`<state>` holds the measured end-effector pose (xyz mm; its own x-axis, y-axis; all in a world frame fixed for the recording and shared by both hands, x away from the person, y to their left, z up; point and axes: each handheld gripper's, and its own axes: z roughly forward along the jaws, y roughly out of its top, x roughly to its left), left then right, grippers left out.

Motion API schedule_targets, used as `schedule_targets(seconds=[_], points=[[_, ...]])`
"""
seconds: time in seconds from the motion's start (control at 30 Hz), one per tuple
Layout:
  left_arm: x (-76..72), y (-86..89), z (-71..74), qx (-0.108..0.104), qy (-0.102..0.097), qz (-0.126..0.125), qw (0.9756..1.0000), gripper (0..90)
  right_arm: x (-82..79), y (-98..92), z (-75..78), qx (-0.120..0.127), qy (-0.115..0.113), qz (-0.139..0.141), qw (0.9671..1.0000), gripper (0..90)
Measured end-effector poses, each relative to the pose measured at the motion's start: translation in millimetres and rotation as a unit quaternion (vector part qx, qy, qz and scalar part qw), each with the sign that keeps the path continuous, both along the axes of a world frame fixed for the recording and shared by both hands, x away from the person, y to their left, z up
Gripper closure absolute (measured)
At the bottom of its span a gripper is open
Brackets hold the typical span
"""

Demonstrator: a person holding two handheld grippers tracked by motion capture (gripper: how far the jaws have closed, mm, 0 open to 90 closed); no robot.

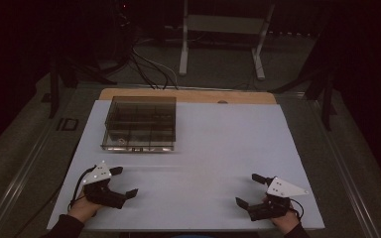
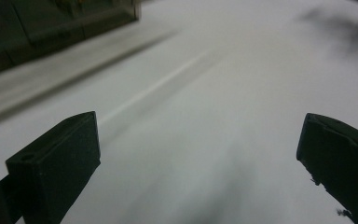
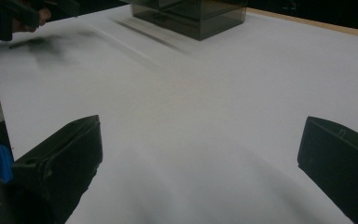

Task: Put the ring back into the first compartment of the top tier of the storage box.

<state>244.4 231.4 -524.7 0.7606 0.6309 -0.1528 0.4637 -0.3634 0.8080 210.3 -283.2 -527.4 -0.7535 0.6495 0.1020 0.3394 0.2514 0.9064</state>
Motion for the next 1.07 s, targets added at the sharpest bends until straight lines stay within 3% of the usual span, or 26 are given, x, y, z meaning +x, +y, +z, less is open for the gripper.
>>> schedule_targets(seconds=[0.17,0.27,0.5,1.07], points=[[0.7,3.5,-5.7,0.016,0.016,0.008,0.9997,1.1,-0.1,-0.1,0.0,0.000,0.000,0.001,1.0000,0.0],[1.7,7.2,-8.9,0.024,0.017,0.024,0.9993,1.1,-0.1,0.1,-0.2,-0.001,-0.001,0.001,1.0000,0.0],[-0.6,7.3,-9.8,0.053,0.010,0.024,0.9982,1.1,-0.5,-0.1,-0.3,-0.005,-0.002,0.004,1.0000,0.0],[-0.9,1.3,-11.0,0.045,0.017,0.008,0.9988,1.1,-0.9,0.3,-1.4,-0.010,0.001,0.002,0.9999,0.0]])
